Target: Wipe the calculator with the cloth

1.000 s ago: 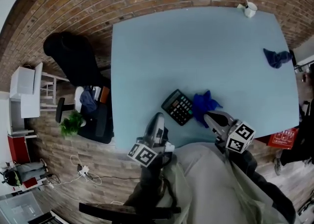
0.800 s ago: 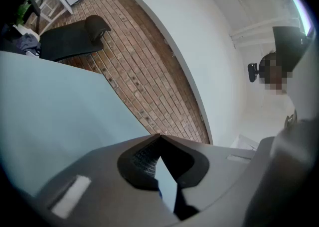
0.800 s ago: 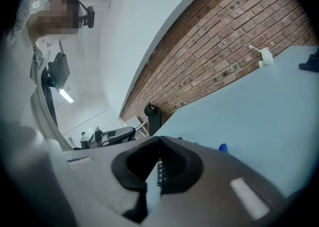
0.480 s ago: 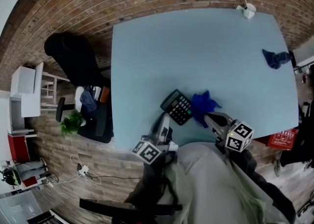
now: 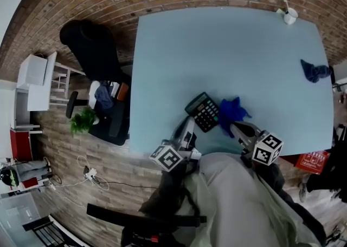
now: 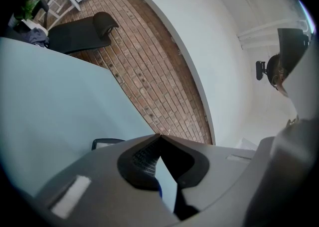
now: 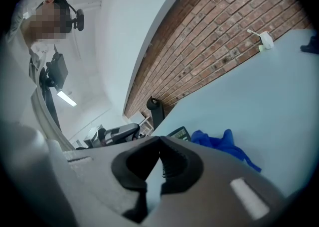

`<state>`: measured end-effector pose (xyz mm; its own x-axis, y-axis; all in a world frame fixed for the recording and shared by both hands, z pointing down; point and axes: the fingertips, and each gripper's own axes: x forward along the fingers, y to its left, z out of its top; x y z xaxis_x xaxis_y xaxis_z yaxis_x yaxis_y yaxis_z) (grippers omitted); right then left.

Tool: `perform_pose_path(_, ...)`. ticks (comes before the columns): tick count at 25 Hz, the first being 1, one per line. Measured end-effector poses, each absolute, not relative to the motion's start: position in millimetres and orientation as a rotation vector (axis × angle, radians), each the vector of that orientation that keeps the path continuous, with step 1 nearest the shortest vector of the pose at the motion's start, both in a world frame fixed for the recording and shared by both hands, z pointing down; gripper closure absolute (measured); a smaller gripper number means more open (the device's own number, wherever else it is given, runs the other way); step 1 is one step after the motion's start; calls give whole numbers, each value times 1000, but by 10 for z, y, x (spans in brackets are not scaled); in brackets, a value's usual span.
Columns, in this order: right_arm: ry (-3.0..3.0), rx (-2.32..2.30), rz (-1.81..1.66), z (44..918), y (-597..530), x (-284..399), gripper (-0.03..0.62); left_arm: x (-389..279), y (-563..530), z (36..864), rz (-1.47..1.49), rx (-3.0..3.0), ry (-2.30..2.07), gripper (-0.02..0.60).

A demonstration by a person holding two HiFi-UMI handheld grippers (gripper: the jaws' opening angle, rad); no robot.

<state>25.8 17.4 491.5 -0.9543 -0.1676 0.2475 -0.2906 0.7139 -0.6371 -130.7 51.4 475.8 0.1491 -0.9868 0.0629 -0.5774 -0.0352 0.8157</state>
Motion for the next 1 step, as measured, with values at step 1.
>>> perform_pose_path(1, -2743, 369, 1071, 4916, 172, 253, 592, -1310, 514, 4765, -725, 1701, -1512, 575)
